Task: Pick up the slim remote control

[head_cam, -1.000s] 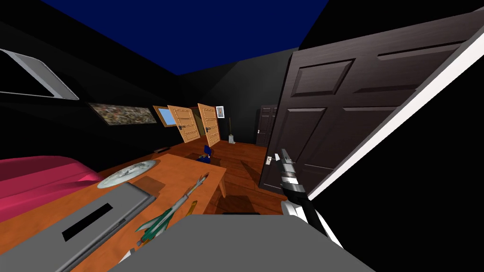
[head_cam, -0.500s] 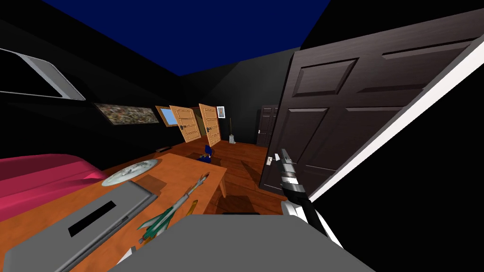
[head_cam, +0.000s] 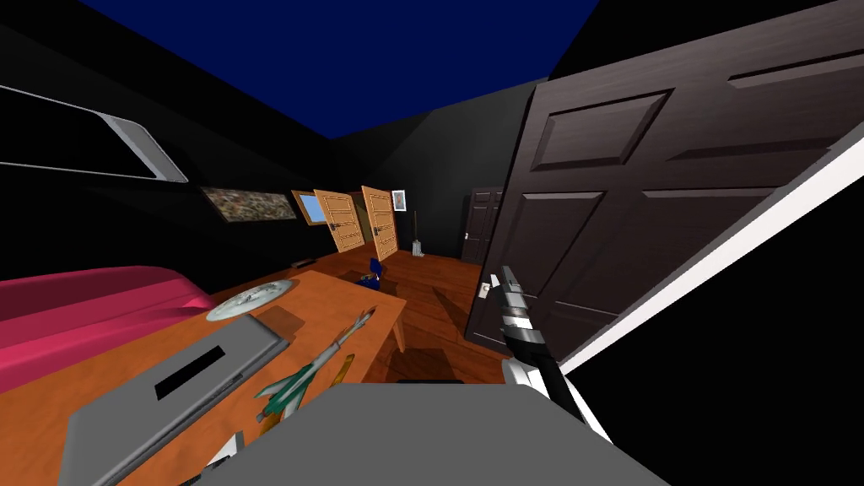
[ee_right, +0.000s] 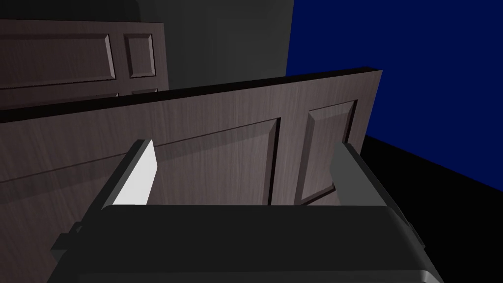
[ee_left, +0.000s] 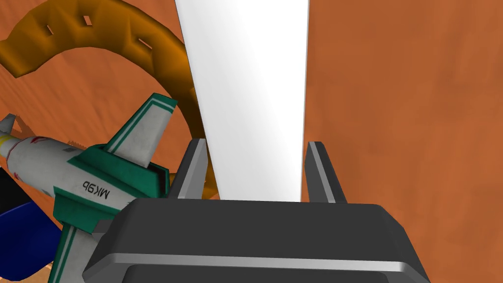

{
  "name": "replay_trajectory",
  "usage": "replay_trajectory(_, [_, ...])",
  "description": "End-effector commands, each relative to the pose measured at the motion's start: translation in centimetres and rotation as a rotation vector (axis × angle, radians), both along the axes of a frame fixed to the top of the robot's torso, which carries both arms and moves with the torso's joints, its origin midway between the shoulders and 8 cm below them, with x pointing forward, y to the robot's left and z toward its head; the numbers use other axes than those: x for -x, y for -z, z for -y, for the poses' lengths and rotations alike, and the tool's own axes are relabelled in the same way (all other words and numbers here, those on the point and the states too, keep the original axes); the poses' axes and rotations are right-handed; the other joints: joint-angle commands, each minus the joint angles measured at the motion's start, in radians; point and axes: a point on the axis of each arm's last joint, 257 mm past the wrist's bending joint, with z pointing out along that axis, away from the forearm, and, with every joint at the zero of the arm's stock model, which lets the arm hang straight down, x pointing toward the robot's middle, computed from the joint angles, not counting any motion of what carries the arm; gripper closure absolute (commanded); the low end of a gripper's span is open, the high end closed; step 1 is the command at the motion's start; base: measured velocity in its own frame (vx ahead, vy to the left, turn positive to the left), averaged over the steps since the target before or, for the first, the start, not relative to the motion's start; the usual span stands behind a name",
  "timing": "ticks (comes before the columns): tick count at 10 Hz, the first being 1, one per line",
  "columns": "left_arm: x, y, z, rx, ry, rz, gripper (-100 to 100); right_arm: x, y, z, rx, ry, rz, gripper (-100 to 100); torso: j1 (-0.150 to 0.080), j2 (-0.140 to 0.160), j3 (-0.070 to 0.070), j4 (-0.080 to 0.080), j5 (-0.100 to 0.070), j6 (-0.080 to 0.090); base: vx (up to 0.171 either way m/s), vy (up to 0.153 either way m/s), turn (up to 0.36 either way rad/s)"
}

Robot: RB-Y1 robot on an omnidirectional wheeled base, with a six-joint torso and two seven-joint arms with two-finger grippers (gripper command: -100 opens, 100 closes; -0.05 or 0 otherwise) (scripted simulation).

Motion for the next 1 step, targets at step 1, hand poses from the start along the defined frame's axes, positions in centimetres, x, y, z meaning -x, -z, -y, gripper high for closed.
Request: replay_trajectory(1, [0.0,0.0,0.0,0.0,0.0,0.0,0,0.0,0.0,0.0,0.0,0.0,0.0,0,0.0,0.0,0.0,0.0,0.0,0.0,0.0,0.0,0.0])
